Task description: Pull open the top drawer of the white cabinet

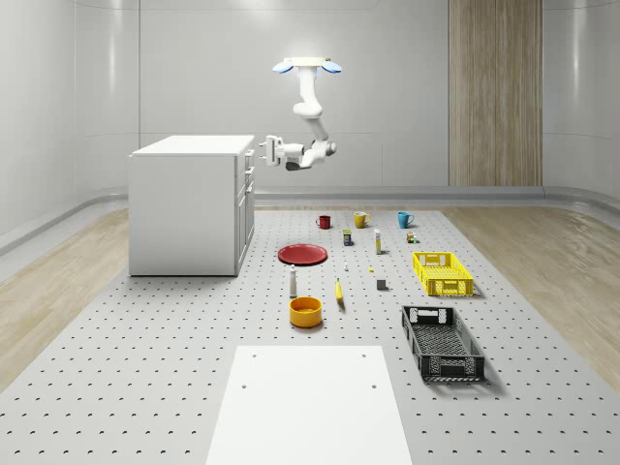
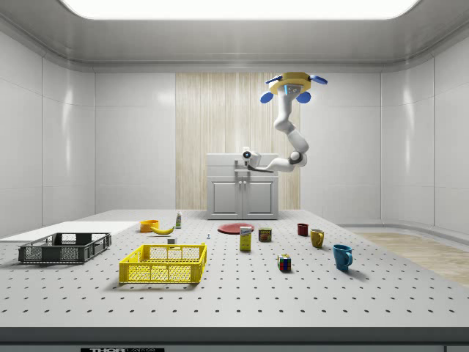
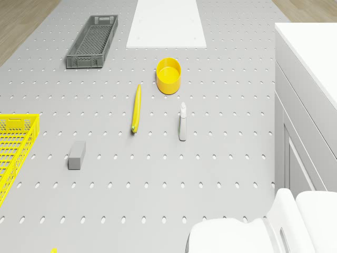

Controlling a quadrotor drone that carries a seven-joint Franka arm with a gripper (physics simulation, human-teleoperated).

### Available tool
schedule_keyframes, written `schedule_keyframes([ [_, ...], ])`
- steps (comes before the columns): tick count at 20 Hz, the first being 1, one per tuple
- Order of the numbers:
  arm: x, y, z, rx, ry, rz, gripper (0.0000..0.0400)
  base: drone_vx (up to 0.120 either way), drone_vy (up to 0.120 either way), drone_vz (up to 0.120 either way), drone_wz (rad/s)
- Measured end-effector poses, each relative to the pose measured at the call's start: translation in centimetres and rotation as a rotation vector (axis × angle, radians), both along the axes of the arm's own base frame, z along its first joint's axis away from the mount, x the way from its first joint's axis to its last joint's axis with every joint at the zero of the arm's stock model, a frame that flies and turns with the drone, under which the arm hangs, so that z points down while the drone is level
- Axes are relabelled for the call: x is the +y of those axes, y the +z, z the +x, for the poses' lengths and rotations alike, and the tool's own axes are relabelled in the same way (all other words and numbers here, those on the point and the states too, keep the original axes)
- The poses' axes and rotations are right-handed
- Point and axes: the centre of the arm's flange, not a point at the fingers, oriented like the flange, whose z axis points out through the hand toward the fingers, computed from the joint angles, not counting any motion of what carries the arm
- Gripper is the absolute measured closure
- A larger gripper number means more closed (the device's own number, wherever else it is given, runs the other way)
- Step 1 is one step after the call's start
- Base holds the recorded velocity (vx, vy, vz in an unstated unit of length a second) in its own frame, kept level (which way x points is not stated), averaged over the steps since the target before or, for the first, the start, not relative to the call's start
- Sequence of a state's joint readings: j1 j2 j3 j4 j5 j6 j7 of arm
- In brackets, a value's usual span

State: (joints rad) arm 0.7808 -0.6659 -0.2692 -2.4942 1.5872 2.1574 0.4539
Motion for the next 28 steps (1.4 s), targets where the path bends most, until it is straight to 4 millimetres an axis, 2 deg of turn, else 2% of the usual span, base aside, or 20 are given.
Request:
schedule_keyframes([
  [8,2.0,0.3,0.1,0.000,0.000,0.000,0.0095,0.000,0.000,0.000,0.000],
  [28,3.8,1.4,0.2,0.000,0.000,0.000,0.0095,0.000,0.000,0.000,0.000],
])
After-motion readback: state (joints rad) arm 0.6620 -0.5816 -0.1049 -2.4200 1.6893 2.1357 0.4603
